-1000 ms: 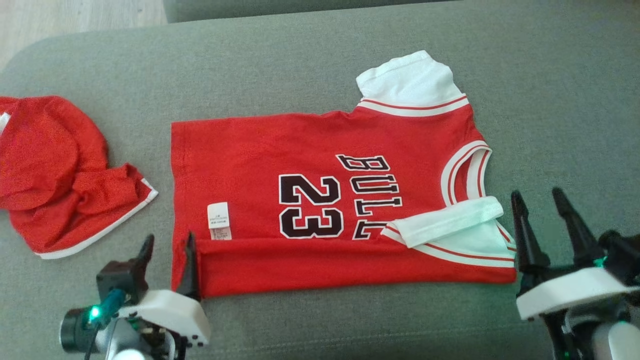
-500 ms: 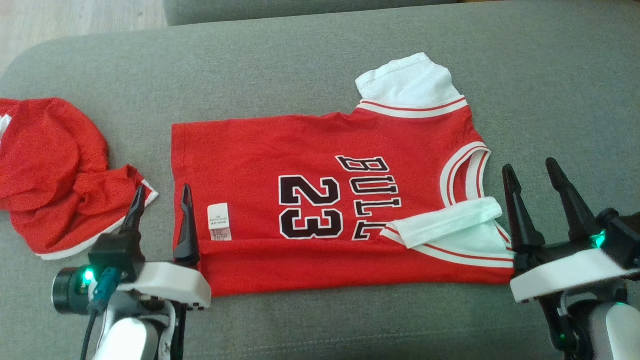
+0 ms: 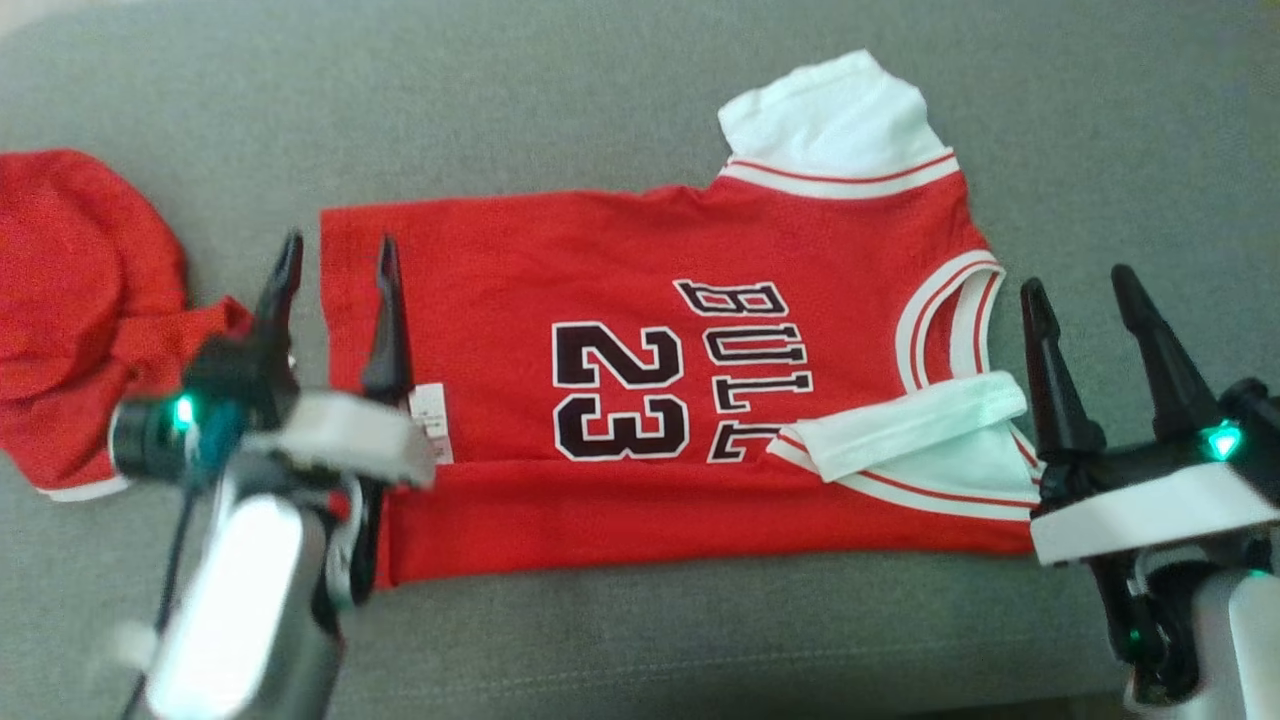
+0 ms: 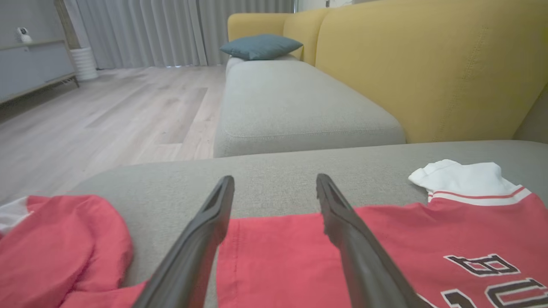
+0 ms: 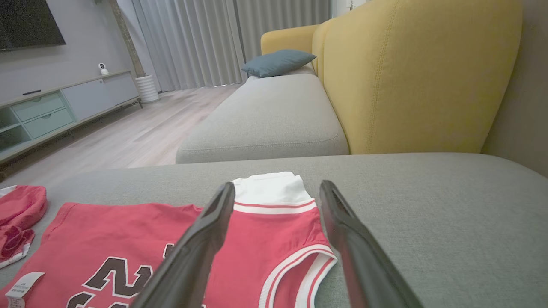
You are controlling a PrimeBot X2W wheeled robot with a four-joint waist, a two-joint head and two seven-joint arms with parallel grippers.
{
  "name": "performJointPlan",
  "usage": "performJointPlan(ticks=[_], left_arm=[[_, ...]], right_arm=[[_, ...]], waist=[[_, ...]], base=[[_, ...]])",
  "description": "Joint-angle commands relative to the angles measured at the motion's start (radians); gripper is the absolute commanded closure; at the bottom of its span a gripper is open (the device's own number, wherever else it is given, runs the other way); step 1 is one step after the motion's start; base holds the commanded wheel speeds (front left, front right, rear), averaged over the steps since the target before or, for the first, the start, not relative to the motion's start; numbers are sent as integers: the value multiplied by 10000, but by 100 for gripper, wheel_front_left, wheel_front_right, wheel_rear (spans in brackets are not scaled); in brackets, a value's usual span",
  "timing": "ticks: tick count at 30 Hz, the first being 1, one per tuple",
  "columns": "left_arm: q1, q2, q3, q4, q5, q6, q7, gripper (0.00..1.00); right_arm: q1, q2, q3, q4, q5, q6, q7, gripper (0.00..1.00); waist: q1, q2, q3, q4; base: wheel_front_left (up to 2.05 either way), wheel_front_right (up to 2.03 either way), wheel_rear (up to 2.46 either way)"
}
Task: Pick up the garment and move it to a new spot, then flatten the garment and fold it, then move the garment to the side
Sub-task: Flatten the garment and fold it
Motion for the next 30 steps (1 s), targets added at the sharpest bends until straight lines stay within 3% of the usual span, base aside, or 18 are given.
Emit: performJointPlan(ticks=[1, 8, 15, 27, 28, 29, 30], left_arm=[[-659, 151, 462, 20, -112, -99, -26, 0], [-2822, 401, 826, 2936, -707, -804, 532, 0], [-4218, 647, 1090, 5263, -1321, -1234, 1879, 0], [-4772, 806, 1111, 6279, -1971, -1826, 3391, 0], [-4802, 814, 1059, 6304, -1978, -1896, 3479, 5], [-4844, 816, 1029, 6322, -1990, -1938, 3533, 21], [-4896, 840, 980, 6341, -1960, -1963, 3560, 56]], right_arm=[[-300, -187, 198, -365, 95, 35, 5, 0], [-672, -216, 469, -156, 231, 35, -106, 0], [-906, -249, 557, 114, 348, 35, -195, 0], [-962, -219, 571, 404, 460, 35, -205, 0], [-981, -224, 580, 423, 486, 35, -181, 0], [-1007, -236, 578, 439, 512, 35, -170, 0], [-1035, -259, 569, 467, 534, 35, -157, 0]], waist=[[0, -1, 339, -96], [0, -1, 1025, -398], [0, -1, 1328, -522], [0, -1, 1347, -494], [0, -1, 1365, -495], [0, -1, 1386, -495], [0, -1, 1405, -499]], base=[[0, 0, 0], [0, 0, 0], [0, 0, 0], [0, 0, 0], [0, 0, 0], [0, 0, 0], [0, 0, 0]])
